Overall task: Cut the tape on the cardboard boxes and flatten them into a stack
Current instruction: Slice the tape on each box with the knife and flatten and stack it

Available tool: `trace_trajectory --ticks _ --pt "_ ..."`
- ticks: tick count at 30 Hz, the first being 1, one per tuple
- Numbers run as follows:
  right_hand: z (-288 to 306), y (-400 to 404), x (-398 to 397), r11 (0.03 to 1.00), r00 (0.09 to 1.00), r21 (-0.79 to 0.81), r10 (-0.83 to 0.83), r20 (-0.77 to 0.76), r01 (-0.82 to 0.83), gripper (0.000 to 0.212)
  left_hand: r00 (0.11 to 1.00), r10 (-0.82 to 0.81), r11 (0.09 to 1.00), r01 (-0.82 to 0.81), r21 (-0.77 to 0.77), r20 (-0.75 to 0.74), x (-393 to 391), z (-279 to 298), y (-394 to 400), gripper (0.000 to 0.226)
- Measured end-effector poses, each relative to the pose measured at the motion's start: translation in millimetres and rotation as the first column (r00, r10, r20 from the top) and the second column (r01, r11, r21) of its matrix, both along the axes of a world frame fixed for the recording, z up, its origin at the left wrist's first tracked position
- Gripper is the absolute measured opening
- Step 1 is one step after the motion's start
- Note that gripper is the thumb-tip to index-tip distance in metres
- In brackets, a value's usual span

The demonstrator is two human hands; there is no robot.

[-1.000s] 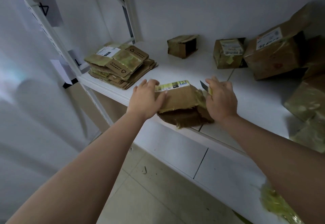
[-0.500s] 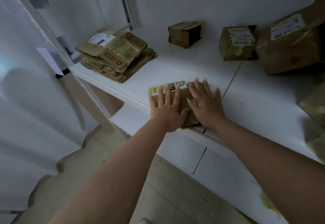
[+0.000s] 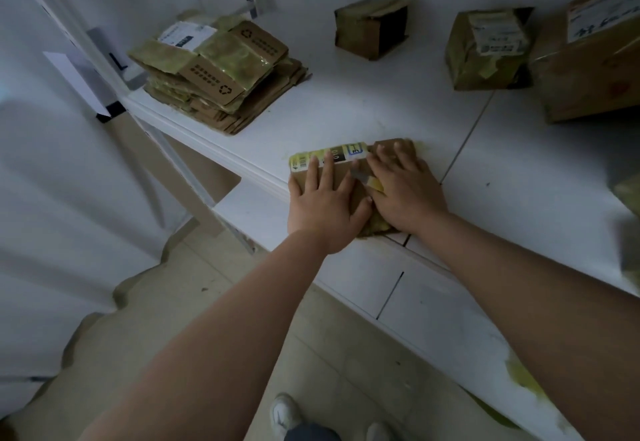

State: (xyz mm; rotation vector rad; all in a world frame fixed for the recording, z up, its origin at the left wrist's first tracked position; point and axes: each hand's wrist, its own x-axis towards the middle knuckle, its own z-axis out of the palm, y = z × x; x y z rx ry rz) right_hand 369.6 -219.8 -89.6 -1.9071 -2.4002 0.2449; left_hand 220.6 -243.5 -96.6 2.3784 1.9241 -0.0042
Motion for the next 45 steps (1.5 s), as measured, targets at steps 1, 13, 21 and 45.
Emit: trace_trajectory --ticks 1,13,21,45 --pt "-0.7 -0.4 0.0 1.000 1.000 0.007 0.000 0.000 0.000 0.061 1.000 0.001 1.000 -0.001 0.000 -0.002 0.3 -0.8 -0.4 0.068" --pt "-7.2 1.4 -0.1 0.999 1.000 0.040 0.000 -0.012 0.000 0.062 1.000 0.017 0.997 -0.018 0.072 0.019 1.6 -8.5 -2.3 0.072" --pt "-1.6 4.9 2.7 1.000 0.983 0.000 -0.030 -0.179 0.031 0.055 1.000 -0.011 1.000 0.012 -0.023 0.025 -3.3 -2.3 3.0 0.066" --pt "26.8 -29.1 10.8 0.907 0.759 -0.096 -0.398 -0.515 0.411 0.041 0.738 0.420 0.897 -0.424 -0.121 0.528 -17.1 42.1 -43.9 0.076"
